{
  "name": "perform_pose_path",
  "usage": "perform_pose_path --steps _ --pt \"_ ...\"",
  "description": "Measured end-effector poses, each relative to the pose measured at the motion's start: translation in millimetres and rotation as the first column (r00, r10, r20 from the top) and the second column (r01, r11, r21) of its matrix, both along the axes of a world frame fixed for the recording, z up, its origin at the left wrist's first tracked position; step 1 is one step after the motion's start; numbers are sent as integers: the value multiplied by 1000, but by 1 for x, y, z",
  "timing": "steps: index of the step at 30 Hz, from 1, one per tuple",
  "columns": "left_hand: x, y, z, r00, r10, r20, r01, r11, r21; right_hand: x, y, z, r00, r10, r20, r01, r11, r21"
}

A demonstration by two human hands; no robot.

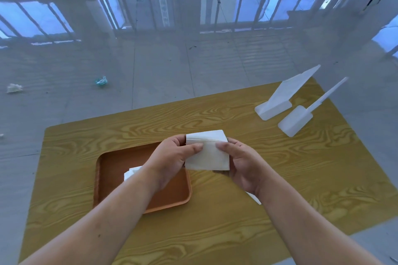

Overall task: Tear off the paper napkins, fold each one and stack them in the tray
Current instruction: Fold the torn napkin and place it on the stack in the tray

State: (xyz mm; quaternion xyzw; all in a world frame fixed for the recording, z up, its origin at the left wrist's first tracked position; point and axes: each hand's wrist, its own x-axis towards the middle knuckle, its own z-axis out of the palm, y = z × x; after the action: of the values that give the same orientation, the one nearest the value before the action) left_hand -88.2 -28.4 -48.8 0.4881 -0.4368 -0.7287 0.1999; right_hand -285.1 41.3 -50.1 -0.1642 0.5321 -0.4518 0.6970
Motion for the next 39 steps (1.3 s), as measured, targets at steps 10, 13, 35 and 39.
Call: perform_pose_path --steps 10,13,35,39 --pt "22 -9 -15 993 112 40 -108 990 -91 25 -9 -6 928 27 -370 -64 994 -88" --pt "27 -13 -18 997 66 47 -59 989 -133 25 -11 -6 817 63 -573 -160 980 -121" --pt "32 -15 5 992 -79 -97 75 997 -36 20 -20 12 988 25 -155 -47 989 -143" --pt "26 -8 1 999 4 -40 -6 999 -53 26 -20 10 998 -26 -62 21 997 -78"
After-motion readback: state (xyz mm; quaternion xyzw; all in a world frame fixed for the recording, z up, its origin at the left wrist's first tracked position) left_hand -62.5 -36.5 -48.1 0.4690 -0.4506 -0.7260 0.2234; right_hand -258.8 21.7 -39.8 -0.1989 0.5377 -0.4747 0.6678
